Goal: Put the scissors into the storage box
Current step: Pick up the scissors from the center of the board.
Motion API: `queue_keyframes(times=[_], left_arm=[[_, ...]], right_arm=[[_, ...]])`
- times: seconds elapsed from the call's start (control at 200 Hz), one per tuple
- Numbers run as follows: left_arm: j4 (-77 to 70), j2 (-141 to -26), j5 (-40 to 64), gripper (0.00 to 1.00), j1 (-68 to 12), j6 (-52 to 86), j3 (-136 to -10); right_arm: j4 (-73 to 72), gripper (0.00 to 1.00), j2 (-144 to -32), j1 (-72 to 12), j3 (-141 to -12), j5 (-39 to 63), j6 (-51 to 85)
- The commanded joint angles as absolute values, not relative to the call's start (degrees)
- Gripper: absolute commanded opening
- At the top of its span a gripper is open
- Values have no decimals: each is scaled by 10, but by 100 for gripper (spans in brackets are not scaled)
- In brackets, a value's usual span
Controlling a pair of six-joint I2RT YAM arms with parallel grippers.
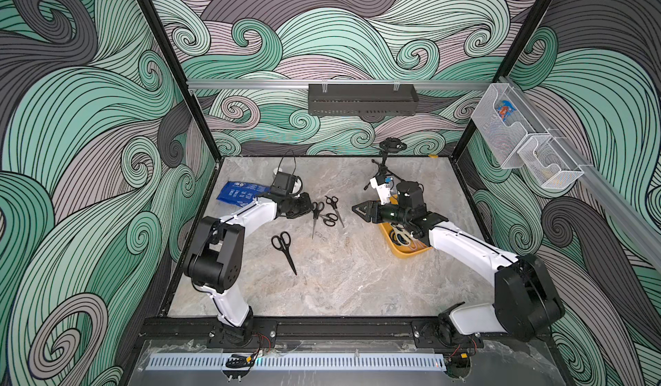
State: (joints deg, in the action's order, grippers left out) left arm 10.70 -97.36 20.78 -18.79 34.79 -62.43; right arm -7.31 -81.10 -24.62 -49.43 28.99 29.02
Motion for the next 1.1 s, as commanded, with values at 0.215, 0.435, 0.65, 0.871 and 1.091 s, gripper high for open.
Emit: queue_keyframes(times=[0.215,0.435,0.65,0.871,1.091], left_arm=[[27,-900,164,0,-267,410,-569],[25,-880,141,0,-294,407,-559],[24,-880,132,0,-305,407,-561],[25,-878,120,0,-320,407,-567],[25,-870,113,0,-328,408,-571]], right_arm=[[-148,52,-863,-287,-513,321,327],[-138,50,-886,-296,-516,305,335],[-132,44,-895,-299,-520,297,335],[-131,35,-909,-300,-524,296,339],[-131,21,-917,-300,-525,291,343]])
